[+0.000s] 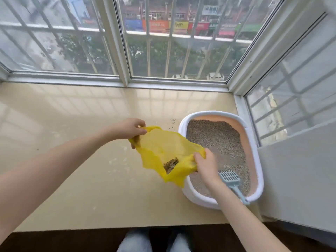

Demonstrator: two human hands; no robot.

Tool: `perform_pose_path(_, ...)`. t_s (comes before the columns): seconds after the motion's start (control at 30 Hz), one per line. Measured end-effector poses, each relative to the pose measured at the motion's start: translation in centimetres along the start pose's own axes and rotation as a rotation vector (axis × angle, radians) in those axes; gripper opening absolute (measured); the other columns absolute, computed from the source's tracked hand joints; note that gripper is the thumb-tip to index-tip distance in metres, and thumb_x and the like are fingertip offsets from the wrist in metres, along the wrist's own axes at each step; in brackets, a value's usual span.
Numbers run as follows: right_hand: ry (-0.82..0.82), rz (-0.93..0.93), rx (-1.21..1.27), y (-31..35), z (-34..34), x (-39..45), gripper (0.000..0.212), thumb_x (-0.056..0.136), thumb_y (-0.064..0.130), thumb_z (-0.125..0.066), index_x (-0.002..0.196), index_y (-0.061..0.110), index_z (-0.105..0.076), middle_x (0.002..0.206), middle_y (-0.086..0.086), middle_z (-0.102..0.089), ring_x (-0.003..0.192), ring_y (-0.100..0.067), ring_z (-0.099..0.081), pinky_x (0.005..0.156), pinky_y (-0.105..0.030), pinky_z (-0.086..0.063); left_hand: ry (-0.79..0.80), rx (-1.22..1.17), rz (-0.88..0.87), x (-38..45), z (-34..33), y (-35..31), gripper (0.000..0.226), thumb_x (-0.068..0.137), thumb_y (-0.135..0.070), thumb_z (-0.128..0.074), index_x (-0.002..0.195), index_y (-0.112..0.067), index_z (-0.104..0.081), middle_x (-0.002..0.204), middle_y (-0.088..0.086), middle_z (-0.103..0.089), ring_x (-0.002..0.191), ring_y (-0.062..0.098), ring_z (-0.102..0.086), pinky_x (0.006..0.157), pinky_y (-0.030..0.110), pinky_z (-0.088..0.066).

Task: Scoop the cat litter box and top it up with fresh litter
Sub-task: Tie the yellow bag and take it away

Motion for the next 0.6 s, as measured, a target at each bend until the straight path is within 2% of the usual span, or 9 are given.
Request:
perform_pose_path(0.07, 0.006, 0.107, -0.116, 3.8, 3.4, -0.8, 0.021, 0.086, 0.007, -0.051, 0.068, 0.014, -0.041, 0.064, -0.001, -0.043, 0.063, -0.020, -0.039, 0.057, -0.034, -0.029, -0.030, -0.066, -0.021, -3.7, 2.0, -2.2, 0.015, 0.096, -0.023, -0.051, 0.085, -0.014, -0.056, 0.061, 0.001, -0.066, 0.058, 0.022, -0.070, 0.062, 0.027, -0.046)
perform_pose_path(0.13, -0.004, 0.220, -0.237, 7.8, 7.0, -1.9, 0.018, 0.083, 0.006, -0.052, 0.068, 0.011, -0.044, 0.062, -0.001, -0.046, 0.060, -0.019, -0.039, 0.054, -0.034, -0.028, -0.074, -0.161, -0.054, -7.6, 4.0, -4.6, 0.016, 0.096, -0.019, -0.052, 0.083, -0.009, -0.056, 0.061, 0.005, -0.066, 0.061, 0.030, -0.070, 0.055, 0.024, -0.047)
perform_pose_path(0.2, 0.007, 0.317, -0.317, 11.7, 10.1, -2.7, 0.009, 0.081, 0.008, -0.054, 0.072, 0.010, -0.054, 0.064, -0.005, -0.055, 0.059, -0.018, -0.047, 0.052, -0.031, -0.034, -0.138, -0.250, -0.095, -11.8, 6.2, -7.4, 0.017, 0.096, -0.016, -0.052, 0.084, -0.005, -0.055, 0.065, 0.012, -0.066, 0.062, 0.036, -0.070, 0.053, 0.023, -0.050)
perform_pose_path(0.27, 0.020, 0.375, -0.376, 15.3, 12.9, -3.3, 0.005, 0.079, 0.013, -0.058, 0.075, 0.013, -0.056, 0.070, -0.008, -0.059, 0.064, -0.020, -0.054, 0.052, -0.029, -0.041, -0.205, -0.303, -0.149, -15.7, 8.4, -10.4, 0.018, 0.097, -0.016, -0.053, 0.085, -0.003, -0.055, 0.073, 0.019, -0.069, 0.061, 0.038, -0.069, 0.056, 0.024, -0.052)
perform_pose_path(0.37, 0.063, 0.421, -0.348, 20.8, 16.3, -4.1, 0.009, 0.079, 0.010, -0.066, 0.084, 0.009, -0.060, 0.081, -0.012, -0.063, 0.068, -0.020, -0.057, 0.051, -0.022, -0.046, -0.283, -0.292, -0.262, -20.5, 11.4, -15.5, 0.019, 0.096, -0.012, -0.051, 0.084, 0.001, -0.054, 0.072, 0.022, -0.069, 0.056, 0.037, -0.066, 0.054, 0.025, -0.052)
perform_pose_path(0.47, 0.121, 0.483, -0.182, 26.6, 19.5, -5.4, 0.014, 0.079, 0.005, -0.069, 0.093, 0.004, -0.065, 0.083, -0.015, -0.066, 0.066, -0.019, -0.062, 0.058, -0.025, -0.055, -0.394, -0.274, -0.404, -23.4, 14.3, -20.5, 0.018, 0.094, -0.009, -0.054, 0.083, 0.004, -0.059, 0.065, 0.022, -0.067, 0.050, 0.032, -0.062, 0.050, 0.025, -0.051)
perform_pose_path(0.57, 0.061, 0.583, -0.071, 30.6, 21.7, -6.2, 0.009, 0.081, 0.004, -0.066, 0.089, 0.009, -0.067, 0.076, -0.010, -0.064, 0.063, -0.015, -0.060, 0.056, -0.023, -0.055, -0.514, -0.378, -0.543, -23.9, 16.4, -24.1, 0.018, 0.091, -0.010, -0.059, 0.080, 0.004, -0.062, 0.062, 0.018, -0.060, 0.049, 0.026, -0.057, 0.046, 0.025, -0.049)
perform_pose_path(0.6, 0.019, 0.625, -0.113, 31.2, 21.9, -6.3, 0.008, 0.082, 0.007, -0.064, 0.087, 0.012, -0.067, 0.076, -0.007, -0.062, 0.064, -0.015, -0.058, 0.055, -0.023, -0.052, -0.551, -0.406, -0.542, -23.3, 16.5, -24.6, 0.017, 0.090, -0.010, -0.060, 0.077, 0.002, -0.062, 0.060, 0.015, -0.055, 0.049, 0.023, -0.054, 0.044, 0.024, -0.047)
Point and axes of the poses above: each hand's wrist, its own x-axis towards the middle knuckle, its own z-axis out of the back of the hand, y = z × x, the point moved 7 cm from there along x, towards the middle knuckle
